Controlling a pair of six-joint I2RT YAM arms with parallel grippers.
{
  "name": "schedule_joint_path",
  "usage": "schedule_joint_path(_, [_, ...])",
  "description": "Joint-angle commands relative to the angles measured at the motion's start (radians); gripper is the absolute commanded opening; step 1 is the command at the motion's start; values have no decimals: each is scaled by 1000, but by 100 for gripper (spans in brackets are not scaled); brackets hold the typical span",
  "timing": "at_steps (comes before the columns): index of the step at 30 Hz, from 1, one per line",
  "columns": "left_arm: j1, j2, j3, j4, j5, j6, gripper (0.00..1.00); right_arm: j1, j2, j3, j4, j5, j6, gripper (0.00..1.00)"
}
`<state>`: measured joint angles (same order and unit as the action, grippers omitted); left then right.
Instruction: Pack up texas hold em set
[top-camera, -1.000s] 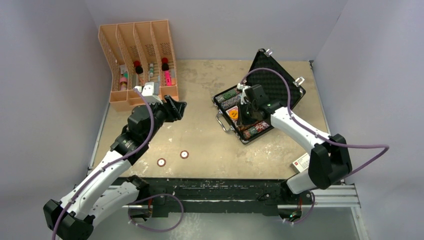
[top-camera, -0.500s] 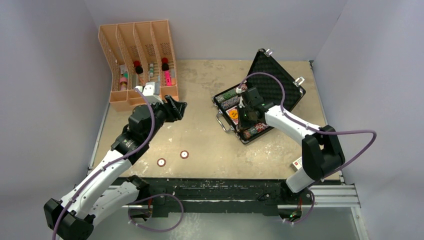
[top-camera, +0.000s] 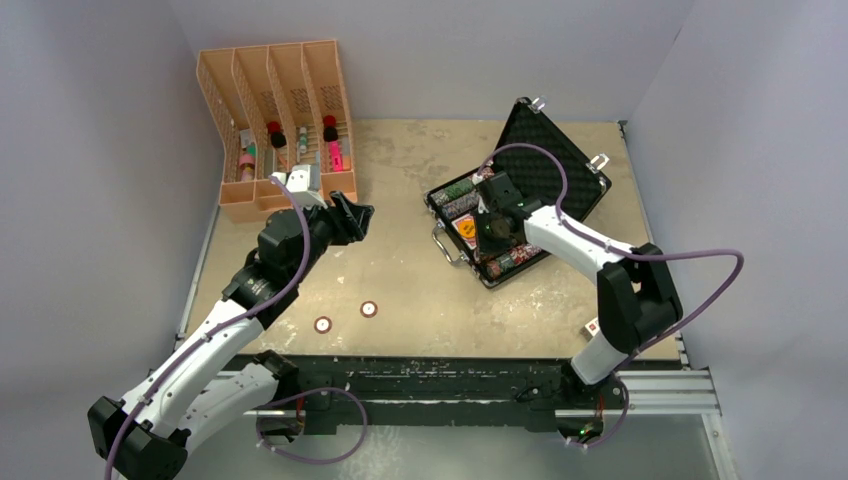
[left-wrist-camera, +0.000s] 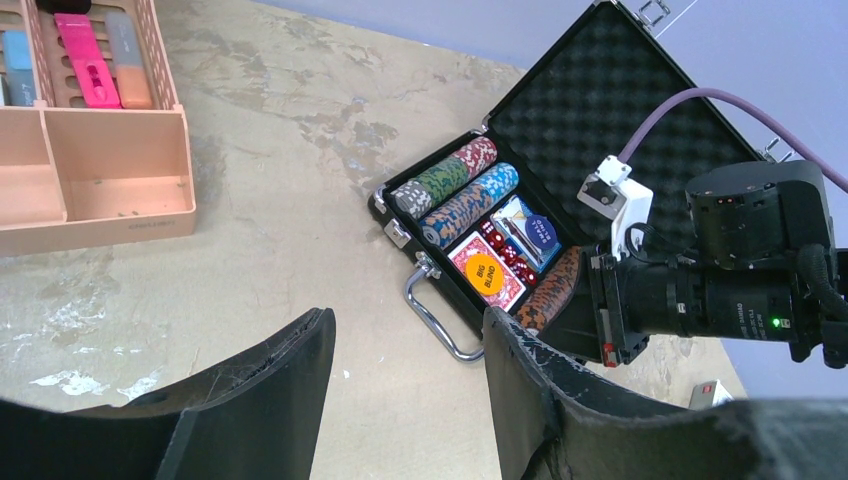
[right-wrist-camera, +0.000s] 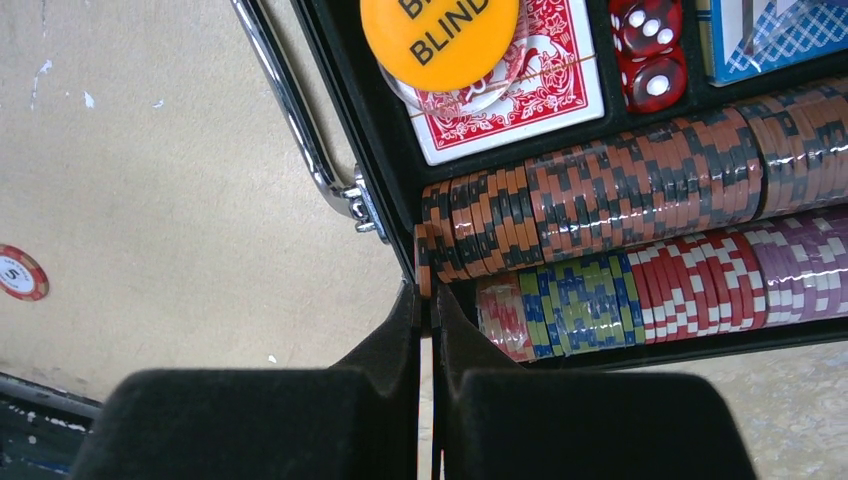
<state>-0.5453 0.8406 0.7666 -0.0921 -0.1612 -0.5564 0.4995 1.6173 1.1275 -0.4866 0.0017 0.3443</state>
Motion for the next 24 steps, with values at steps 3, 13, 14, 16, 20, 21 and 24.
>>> schedule_joint_path(3, [1, -3, 17, 29, -17, -1, 55, -6, 46, 85, -67, 89, 27, 0])
schedule_joint_path(13, [1, 5, 23, 15, -19, -1, 56, -6, 64, 122, -90, 111, -19, 0])
schedule_joint_path(14, [1, 6, 25, 15, -18, -2, 56, -7, 66, 125, -90, 111, -31, 0])
schedule_joint_path(16, [1, 6, 24, 14, -20, -1, 56, -7, 75, 129, -89, 102, -60, 1])
schedule_joint_path(20, [1, 7, 23, 11, -22, 2, 56, -7, 87, 137, -92, 71, -130, 2])
schedule_joint_path(21, [0, 7, 23, 10, -23, 2, 56, -6, 87, 135, -89, 75, -140, 2])
schedule_joint_path(24, [1, 8, 23, 10, -25, 1, 56, -6, 77, 122, -71, 87, -179, 3])
